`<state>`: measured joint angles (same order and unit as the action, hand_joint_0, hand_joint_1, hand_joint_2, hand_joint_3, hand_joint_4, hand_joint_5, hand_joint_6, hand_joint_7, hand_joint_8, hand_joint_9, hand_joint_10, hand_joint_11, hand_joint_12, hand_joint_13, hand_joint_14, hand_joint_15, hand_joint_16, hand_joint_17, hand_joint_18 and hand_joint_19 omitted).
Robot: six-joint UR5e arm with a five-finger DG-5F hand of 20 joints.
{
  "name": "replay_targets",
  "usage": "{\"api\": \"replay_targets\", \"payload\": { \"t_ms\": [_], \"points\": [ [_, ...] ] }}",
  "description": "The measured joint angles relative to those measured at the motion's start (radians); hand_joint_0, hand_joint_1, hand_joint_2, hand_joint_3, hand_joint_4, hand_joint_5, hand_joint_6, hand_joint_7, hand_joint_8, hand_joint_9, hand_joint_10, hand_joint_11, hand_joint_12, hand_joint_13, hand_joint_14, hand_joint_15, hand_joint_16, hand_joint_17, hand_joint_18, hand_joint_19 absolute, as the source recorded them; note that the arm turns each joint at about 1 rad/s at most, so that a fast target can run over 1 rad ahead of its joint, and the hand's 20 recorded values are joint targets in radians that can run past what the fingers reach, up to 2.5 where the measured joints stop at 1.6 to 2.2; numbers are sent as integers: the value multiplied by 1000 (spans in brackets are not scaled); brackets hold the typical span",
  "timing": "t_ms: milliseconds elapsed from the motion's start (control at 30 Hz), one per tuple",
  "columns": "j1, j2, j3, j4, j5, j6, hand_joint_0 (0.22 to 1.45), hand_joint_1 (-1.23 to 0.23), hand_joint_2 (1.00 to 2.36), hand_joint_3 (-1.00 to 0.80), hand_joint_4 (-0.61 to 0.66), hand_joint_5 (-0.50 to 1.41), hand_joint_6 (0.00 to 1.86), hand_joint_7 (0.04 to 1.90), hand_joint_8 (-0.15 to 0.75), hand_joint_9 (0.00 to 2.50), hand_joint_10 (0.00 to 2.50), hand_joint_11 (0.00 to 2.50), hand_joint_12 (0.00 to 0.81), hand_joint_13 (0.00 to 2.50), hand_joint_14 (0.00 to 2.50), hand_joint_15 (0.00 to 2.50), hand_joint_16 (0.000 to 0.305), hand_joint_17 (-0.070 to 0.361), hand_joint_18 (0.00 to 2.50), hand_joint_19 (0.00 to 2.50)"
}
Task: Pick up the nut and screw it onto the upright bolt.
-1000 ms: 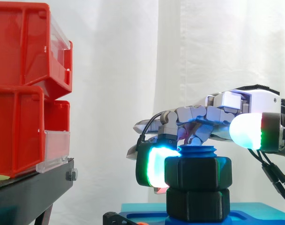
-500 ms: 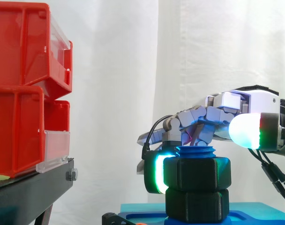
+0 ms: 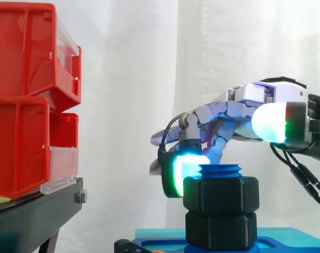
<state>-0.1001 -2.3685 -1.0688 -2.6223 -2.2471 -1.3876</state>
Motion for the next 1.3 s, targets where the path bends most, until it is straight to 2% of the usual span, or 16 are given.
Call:
{"api": "replay_targets", "payload": {
  "t_ms": [33,167,333,533,567,700,833,967,1167,1300],
  "points": [
    [0,0,3,-4,0,-1,501,-29,1000,-500,232,-81,504,857,246,967,0,0,285,557,0,0,34,77,303,64],
    [1,0,13,-9,0,-3,495,-19,1000,-500,211,-106,502,707,229,864,0,0,289,481,0,0,35,79,216,23],
    [5,0,16,-7,2,-4,490,9,1000,-500,197,-128,501,641,207,663,0,0,316,273,0,0,36,82,0,0],
    [13,0,16,3,10,-4,484,70,1000,-500,171,-152,501,612,197,415,0,0,340,24,0,0,42,94,0,0],
    [16,0,14,3,14,-5,483,102,1000,-500,170,-155,501,628,193,339,0,0,350,0,0,0,43,96,0,0],
    [34,0,-4,7,51,-7,484,116,1000,-500,165,-134,501,650,189,304,0,0,353,0,0,0,43,97,0,0],
    [45,0,-22,16,72,-7,485,115,1000,-500,172,-114,502,686,191,304,0,0,352,0,0,0,44,99,0,0],
    [54,0,-30,24,78,-6,487,108,1000,-500,187,-97,503,766,196,317,0,0,350,0,0,0,44,98,0,0],
    [58,0,-32,24,81,-5,490,84,1000,-500,220,-65,505,1007,217,367,0,0,351,30,0,0,43,97,0,0],
    [59,0,-32,18,81,-6,493,76,1000,-500,181,-53,505,1128,228,407,0,0,352,51,0,0,43,97,0,0]
  ]
}}
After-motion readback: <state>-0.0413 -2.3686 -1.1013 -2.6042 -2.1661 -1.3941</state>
